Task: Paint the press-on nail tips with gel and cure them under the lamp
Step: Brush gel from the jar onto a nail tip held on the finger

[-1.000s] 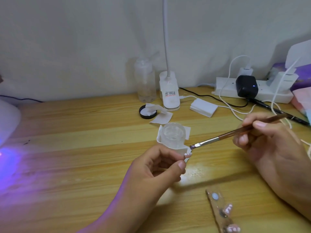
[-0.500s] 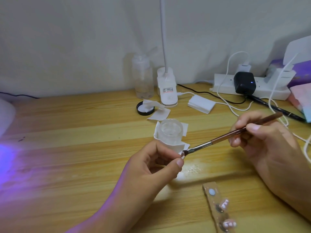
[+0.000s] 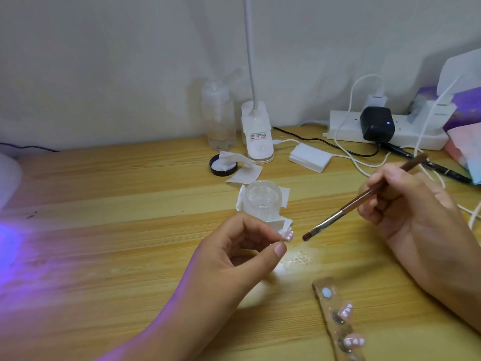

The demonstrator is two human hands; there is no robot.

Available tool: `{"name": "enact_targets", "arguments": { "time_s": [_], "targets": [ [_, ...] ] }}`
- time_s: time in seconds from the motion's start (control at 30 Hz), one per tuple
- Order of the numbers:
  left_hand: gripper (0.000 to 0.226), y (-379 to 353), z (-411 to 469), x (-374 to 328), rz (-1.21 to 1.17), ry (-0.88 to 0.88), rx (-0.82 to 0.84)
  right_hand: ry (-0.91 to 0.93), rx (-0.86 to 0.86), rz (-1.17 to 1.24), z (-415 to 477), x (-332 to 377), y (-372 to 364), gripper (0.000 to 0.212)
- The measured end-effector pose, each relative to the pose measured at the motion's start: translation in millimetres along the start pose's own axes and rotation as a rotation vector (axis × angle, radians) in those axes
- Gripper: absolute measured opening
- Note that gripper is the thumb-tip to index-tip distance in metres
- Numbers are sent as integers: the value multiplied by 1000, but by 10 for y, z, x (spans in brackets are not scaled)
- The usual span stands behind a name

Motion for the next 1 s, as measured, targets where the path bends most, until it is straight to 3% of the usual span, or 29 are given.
{"name": "enact_targets", "arguments": {
  "time_s": [0.13, 0.57, 1.0],
  "targets": [
    [18, -15, -3, -18, 23, 0, 20, -22, 13, 0, -15, 6, -34, 3],
    [19, -25, -7, -38, 21, -9, 35, 9, -35, -130, -22, 27, -47, 19],
    [21, -22, -5, -34, -13, 2, 16, 35, 11, -117, -25, 32, -44, 9]
  ]
}}
Point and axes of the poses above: each hand's wrist, its own z-axis towards the middle knuckle, its own y-axis out of the back of the hand, x = y × z, the point moved 3 cm from there along z, towards the middle knuckle, and after that the axes turned 15 degrees about x, right-handed, at the moved point
